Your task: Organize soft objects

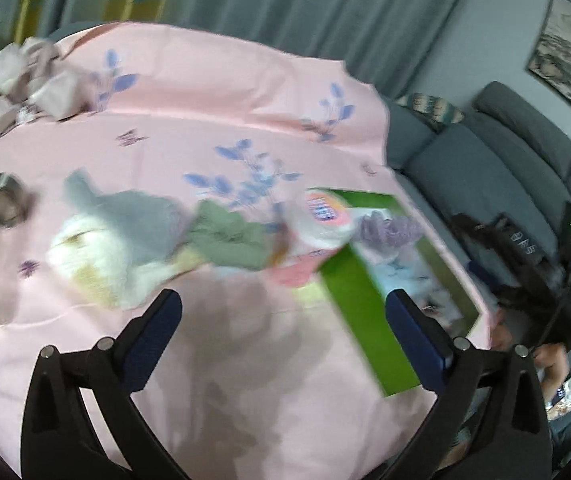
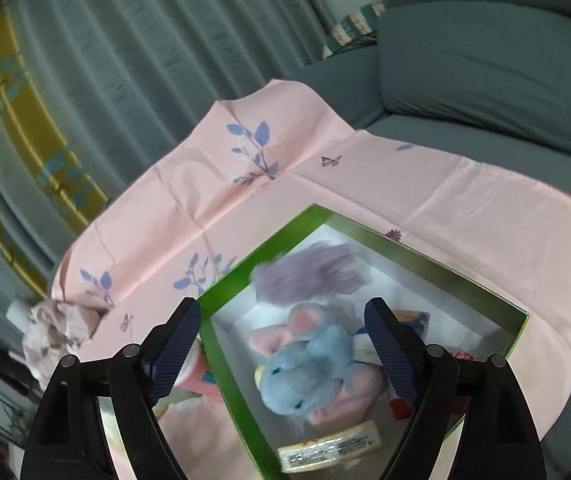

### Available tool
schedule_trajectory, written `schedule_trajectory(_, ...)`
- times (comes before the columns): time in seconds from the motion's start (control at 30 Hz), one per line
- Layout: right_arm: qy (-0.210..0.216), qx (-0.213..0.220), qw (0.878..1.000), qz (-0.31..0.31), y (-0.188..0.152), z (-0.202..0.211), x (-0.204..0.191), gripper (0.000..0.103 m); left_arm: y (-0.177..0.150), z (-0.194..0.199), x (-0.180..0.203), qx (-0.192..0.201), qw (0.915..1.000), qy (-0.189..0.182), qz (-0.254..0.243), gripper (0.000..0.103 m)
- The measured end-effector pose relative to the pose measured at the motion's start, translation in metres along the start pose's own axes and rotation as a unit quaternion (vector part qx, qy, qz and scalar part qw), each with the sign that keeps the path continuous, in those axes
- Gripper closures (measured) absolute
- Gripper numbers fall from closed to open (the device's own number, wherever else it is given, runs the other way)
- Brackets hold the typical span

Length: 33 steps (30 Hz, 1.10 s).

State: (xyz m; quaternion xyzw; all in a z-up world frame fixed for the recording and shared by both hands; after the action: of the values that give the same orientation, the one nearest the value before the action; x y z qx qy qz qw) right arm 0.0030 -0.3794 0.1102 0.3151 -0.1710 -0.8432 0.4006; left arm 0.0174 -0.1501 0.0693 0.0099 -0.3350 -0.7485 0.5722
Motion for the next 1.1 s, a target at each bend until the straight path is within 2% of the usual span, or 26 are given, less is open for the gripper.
schedule_trajectory(0.13, 0.0, -0.006, 1.0, 0.018, -0.004, 0.0, -0.015, 0.018, -0.01, 0.009, -0.048, 0.013, 0.9987, 0.027, 0.042, 0.002)
schedule_trajectory(0.33, 0.018, -0.024, 0.998, 0.048, -0.018, -0.001, -0.05, 0.018, -0.025, 0.004, -0.106, 0.011, 0.9936, 0.06, 0.095, 0.002)
schedule_trajectory(0.53, 0.068, -0.078, 0.986, 0.132, -0.056, -0.005, -0.12, 0.018, -0.031, -0.006, -0.141, 0.004, 0.9879, 0.075, 0.135, 0.002)
schedule_trajectory(0.67, 0.087, -0.137, 0.975, 0.154, -0.089, -0.033, -0.164, 0.018, -0.034, -0.01, -0.157, -0.007, 0.982, 0.087, 0.168, 0.002)
schedule_trajectory(0.77, 0.069, -0.179, 0.967, 0.165, -0.108, -0.065, -0.188, 0.02, -0.032, -0.009, -0.166, -0.006, 0.9793, 0.097, 0.178, 0.002)
schedule_trajectory(0.87, 0.035, -0.196, 0.964, 0.174, -0.118, -0.092, -0.201, 0.036, -0.034, -0.009, -0.173, -0.012, 0.9776, 0.1, 0.185, 0.002)
schedule_trajectory(0.93, -0.004, -0.195, 0.962, 0.19, -0.121, -0.112, -0.206, 0.048, -0.038, -0.014, -0.177, -0.031, 0.9759, 0.088, 0.197, 0.002)
schedule_trajectory(1.03, -0.073, -0.182, 0.959, 0.203, -0.117, -0.138, -0.2, 0.056, -0.043, -0.02, -0.181, -0.046, 0.9717, 0.065, 0.223, 0.002)
schedule_trajectory(1.1, -0.097, -0.184, 0.956, 0.205, -0.118, -0.151, -0.192, 0.058, -0.046, -0.025, -0.18, -0.056, 0.969, 0.053, 0.235, 0.002)
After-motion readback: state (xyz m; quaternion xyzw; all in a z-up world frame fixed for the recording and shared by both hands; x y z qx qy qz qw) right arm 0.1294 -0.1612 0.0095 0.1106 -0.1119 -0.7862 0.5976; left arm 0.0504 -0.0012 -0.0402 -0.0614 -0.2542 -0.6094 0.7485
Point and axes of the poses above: each gripper's, at about its wrist camera, not at the fingertips, and z roughly against the way its jaws point, x to its right, y to its top, the point moved 10 cm from there along -z, roughly the way its jaws point, and after that the axes turned 14 degrees about -x, right-handed, at the moved point
